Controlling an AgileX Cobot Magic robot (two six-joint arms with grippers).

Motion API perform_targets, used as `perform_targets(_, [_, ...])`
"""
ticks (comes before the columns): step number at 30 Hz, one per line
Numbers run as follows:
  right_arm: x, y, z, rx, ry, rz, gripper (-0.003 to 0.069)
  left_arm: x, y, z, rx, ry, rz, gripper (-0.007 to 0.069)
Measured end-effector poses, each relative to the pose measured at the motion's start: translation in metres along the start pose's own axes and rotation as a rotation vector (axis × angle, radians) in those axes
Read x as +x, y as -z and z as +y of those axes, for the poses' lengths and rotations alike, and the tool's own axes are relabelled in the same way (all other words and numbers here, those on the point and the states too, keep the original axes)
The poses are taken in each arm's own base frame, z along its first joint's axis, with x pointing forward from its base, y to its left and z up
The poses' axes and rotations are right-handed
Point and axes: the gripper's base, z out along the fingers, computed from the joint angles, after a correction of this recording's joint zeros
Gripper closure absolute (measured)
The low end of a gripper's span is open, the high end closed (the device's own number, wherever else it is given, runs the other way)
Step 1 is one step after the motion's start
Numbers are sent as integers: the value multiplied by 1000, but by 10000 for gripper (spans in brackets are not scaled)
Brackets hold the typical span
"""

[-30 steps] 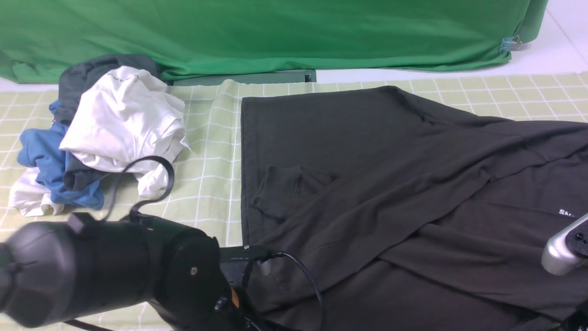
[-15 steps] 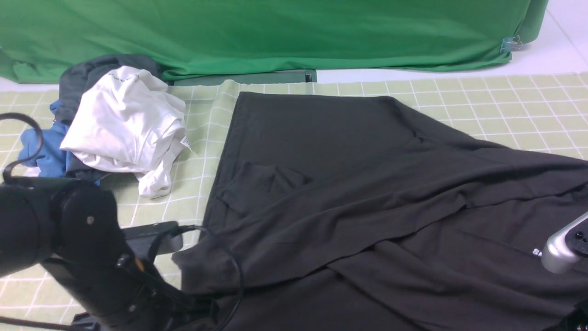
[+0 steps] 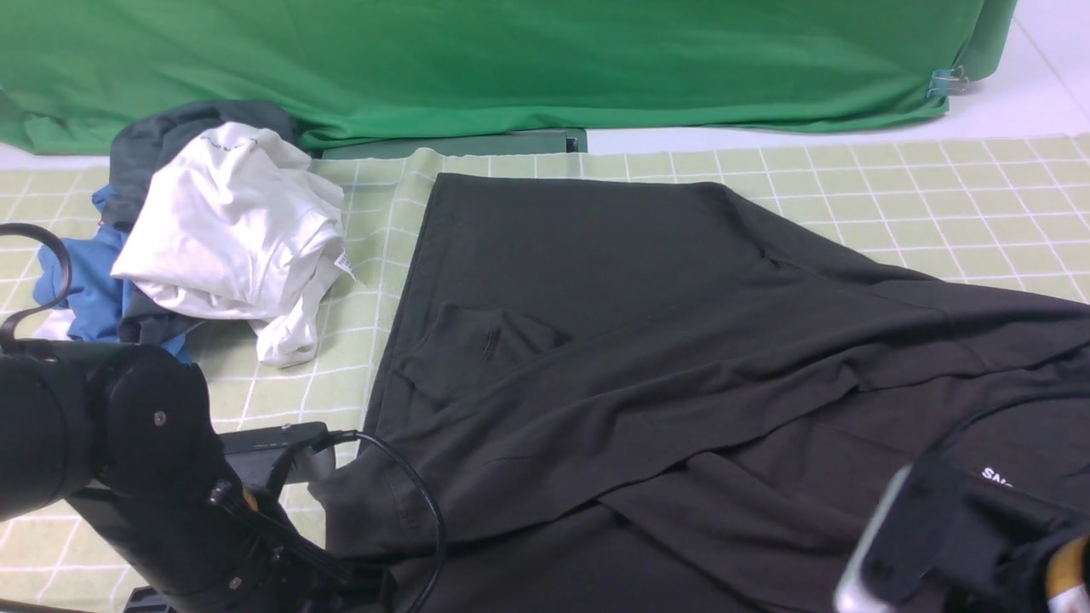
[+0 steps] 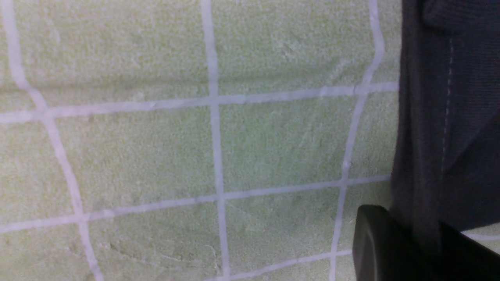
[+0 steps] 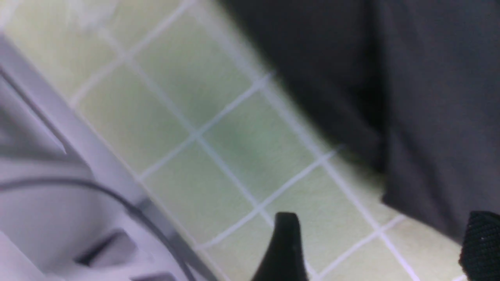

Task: Fold a long-sleeved shirt over a green coffee tablecloth.
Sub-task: 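Grasp the near edge of the shirt at its hem and shoulder corners, then fold the black garment in half by bringing its near edge over to the far edge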

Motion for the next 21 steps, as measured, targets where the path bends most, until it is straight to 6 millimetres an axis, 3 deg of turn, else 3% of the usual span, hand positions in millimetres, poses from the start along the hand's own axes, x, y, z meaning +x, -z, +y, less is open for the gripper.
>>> perform_targets(7, [-16,-35,-6,110,89,101,100,-1,0,0,0,-9,-7,603])
perform_targets(12, [-19,-46,-7,115,101,135,119,-2,0,0,3,-31,-27,603])
perform_targets(14, [-19,-51,-7,113,107,153,214,-4,0,0,5,-36,-43,603])
perform_targets(15, [-19,-52,-7,113,112,159,294,-5,0,0,6,-40,-53,603])
perform_targets(16, [-19,-52,-7,113,115,159,309,-5,0,0,6,-41,-55,603])
perform_targets(18, [-19,-51,-8,114,132,174,508,-6,0,-1,7,-62,-71,603])
perform_targets(21, [-21,-44,-9,116,131,195,610,-5,2,-1,10,-84,-80,603])
